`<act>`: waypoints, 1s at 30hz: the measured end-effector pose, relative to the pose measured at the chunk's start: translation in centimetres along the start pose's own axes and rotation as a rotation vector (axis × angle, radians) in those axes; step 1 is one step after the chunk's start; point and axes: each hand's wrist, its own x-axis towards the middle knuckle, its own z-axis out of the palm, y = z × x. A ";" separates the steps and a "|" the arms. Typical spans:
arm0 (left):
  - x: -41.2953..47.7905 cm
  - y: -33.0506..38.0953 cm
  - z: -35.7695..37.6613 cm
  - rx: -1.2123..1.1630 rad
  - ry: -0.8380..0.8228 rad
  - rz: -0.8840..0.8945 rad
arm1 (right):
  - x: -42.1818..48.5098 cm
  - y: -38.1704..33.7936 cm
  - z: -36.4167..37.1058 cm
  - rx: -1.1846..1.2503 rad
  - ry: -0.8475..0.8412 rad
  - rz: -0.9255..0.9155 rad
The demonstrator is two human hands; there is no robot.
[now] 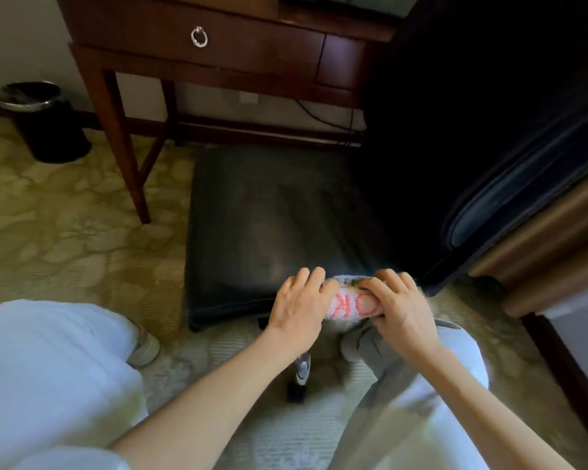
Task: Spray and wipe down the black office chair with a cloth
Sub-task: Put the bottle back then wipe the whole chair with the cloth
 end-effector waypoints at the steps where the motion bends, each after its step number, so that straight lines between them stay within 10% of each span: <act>1: 0.0 0.0 -1.1 0.001 0.007 -0.003 | 0.3 -0.3 -0.8 -0.007 0.014 -0.004; 30: -4.8 -1.0 -24.5 0.279 0.191 0.052 | 3.7 -11.1 -19.4 -0.049 0.226 -0.128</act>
